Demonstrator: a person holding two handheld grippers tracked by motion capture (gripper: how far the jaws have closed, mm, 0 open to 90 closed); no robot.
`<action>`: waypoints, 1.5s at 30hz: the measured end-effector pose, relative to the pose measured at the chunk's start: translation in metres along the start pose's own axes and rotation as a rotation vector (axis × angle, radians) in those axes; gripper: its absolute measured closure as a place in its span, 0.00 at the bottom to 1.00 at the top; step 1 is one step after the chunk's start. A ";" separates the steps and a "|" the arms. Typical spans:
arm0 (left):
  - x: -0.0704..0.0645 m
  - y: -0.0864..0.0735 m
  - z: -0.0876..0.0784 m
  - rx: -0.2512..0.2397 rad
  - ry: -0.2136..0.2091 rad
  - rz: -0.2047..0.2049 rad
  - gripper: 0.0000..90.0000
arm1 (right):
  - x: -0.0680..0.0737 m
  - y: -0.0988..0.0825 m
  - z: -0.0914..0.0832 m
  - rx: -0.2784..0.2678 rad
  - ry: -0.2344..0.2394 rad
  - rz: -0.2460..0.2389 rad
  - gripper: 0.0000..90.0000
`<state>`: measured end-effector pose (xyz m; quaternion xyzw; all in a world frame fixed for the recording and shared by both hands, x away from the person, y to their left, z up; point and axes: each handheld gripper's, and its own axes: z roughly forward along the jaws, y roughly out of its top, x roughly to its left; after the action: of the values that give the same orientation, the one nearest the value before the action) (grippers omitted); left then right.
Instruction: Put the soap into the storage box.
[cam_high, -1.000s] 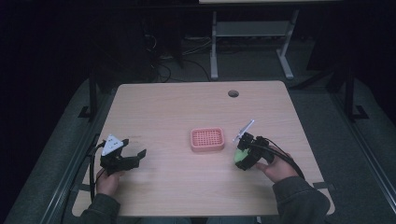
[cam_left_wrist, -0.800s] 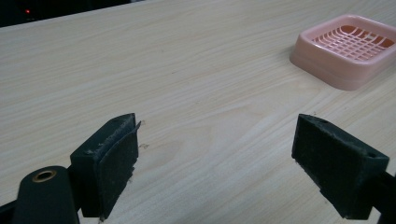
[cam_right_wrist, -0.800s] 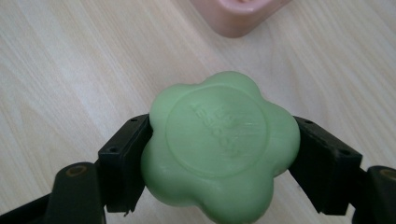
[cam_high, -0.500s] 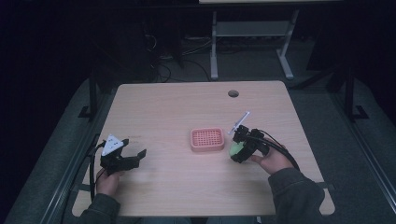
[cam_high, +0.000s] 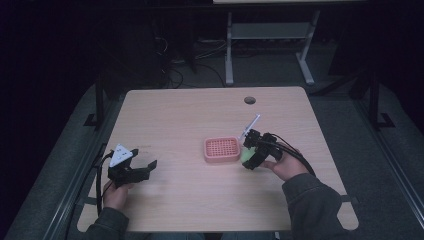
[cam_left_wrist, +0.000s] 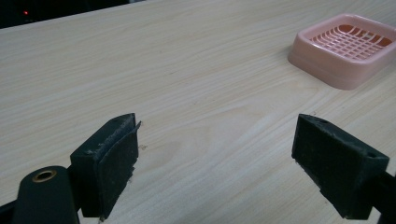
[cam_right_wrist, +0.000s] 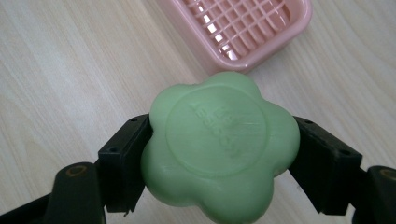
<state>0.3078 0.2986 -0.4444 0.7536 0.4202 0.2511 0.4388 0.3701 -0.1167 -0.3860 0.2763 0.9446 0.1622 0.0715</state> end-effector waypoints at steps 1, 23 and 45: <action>0.000 0.000 0.000 0.000 0.000 -0.001 0.16 | 0.000 0.001 -0.001 -0.005 0.003 0.001 0.29; -0.001 0.000 0.000 -0.001 -0.004 -0.002 0.16 | -0.003 0.031 0.006 0.003 0.006 -0.035 0.29; 0.000 0.000 0.000 -0.003 -0.004 -0.001 0.16 | -0.013 0.052 0.014 0.016 0.027 -0.038 0.29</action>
<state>0.3075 0.2983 -0.4440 0.7532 0.4195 0.2498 0.4408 0.4097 -0.0788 -0.3811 0.2565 0.9519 0.1568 0.0598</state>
